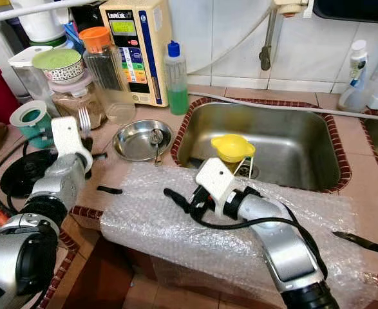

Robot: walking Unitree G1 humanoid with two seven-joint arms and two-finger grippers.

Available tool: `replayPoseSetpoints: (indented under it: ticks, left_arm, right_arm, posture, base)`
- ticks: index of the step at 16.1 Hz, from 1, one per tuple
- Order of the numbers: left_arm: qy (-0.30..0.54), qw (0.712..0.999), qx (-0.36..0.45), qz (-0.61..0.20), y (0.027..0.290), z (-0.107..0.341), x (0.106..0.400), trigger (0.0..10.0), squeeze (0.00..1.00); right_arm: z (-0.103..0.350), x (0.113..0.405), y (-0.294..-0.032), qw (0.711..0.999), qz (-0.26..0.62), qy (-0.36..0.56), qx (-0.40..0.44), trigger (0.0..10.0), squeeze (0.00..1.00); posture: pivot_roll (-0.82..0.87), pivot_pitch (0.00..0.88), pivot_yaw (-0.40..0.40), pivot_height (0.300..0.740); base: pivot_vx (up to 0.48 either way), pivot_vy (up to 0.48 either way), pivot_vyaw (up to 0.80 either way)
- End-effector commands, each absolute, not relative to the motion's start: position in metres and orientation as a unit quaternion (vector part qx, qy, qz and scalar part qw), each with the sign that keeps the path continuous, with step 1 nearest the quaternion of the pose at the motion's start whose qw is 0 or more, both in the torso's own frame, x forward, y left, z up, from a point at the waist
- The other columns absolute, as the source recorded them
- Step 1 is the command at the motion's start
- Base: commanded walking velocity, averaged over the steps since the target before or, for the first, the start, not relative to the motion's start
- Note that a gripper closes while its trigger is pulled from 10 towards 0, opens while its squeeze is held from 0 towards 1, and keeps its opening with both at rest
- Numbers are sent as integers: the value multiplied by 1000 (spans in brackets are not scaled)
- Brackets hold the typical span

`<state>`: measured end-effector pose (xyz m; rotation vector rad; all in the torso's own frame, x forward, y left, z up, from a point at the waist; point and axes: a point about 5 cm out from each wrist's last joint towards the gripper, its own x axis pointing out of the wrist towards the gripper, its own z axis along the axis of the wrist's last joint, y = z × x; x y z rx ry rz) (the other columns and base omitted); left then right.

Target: Kitchen organization

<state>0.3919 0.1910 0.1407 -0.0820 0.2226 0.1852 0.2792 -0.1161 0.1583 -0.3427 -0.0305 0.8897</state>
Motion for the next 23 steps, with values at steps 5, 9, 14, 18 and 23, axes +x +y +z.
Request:
replayPoseSetpoints:
  ticks: [5,9,14,18,23]
  left_arm:
    - [-53,999,5,-4,165,200,395,0,0]
    - [-81,992,-30,-91,144,195,385,0,0]
    - [-111,958,-25,-262,99,193,358,0,0]
    - [-101,936,-10,-338,74,187,348,0,0]
    - [-112,914,-2,-390,52,191,339,0,0]
  right_arm:
    - [176,299,-128,922,361,-62,-127,10000,0]
    - [193,325,-154,965,232,-100,-66,10000,0]
    - [196,342,-171,982,146,-104,65,10000,0]
    - [202,349,-154,970,170,-103,139,10000,0]
    - [210,366,-130,949,191,-100,230,10000,0]
  posture:
    - [28,0,101,740]
    - [41,0,101,740]
    - [52,0,105,740]
    - [42,0,115,740]
    - [37,0,111,740]
  base:
    - [0,0,0]
    - [0,0,0]
    - [0,0,0]
    - [0,0,0]
    - [0,0,0]
